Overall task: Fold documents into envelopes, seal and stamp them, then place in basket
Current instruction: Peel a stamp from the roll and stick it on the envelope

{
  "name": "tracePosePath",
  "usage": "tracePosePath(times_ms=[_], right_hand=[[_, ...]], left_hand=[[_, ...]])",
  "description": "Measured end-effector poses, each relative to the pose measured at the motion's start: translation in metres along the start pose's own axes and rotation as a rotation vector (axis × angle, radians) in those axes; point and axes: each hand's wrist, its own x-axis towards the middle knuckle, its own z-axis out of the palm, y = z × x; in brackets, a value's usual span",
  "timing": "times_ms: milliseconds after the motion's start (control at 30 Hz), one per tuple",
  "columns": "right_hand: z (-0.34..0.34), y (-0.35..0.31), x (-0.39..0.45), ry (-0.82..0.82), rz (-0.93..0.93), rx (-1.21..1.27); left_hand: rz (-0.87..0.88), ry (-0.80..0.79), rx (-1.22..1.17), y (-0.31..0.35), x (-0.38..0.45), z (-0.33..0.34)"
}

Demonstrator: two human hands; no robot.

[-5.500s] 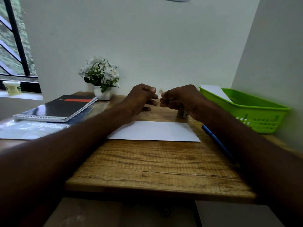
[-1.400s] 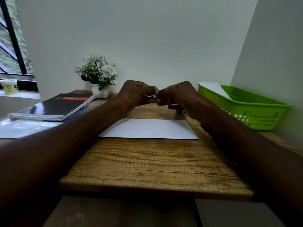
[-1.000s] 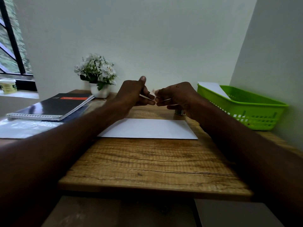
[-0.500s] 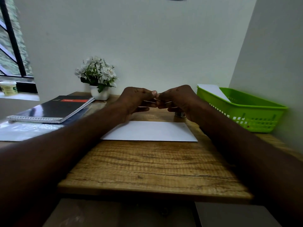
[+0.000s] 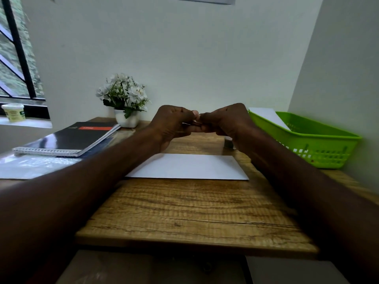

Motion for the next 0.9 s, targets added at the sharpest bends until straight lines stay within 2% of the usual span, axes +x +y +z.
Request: tracePosePath(times_ms=[233,400,533,700,900], right_hand=[[-0.0007,0.0036,0.0007,0.003,-0.075,-0.071],[0.0052,0.0031,-0.0034,-0.026,-0.118,-0.037],[0.0072,-0.0003,-0.0064,-0.105,-0.105,-0.034],[0.005,0.0053,-0.0029,-0.028,-0.113,-0.056],[0.0073,0.0041,-0.0006,0.036,-0.149,-0.141]], left_hand=[[-0.008,-0.037,0.02,0.0058,-0.0019,-0.0019],[-0.025,-0.008,-0.028,0.0063,-0.0025,-0.0079],[-0.02,-0.016,-0.016,0.0051,-0.0039,-0.0072],[0.004,-0.033,0.015,0.0037,-0.0056,-0.0058],[0.129,0.064,0.163,0.005,-0.0038,-0.0063]])
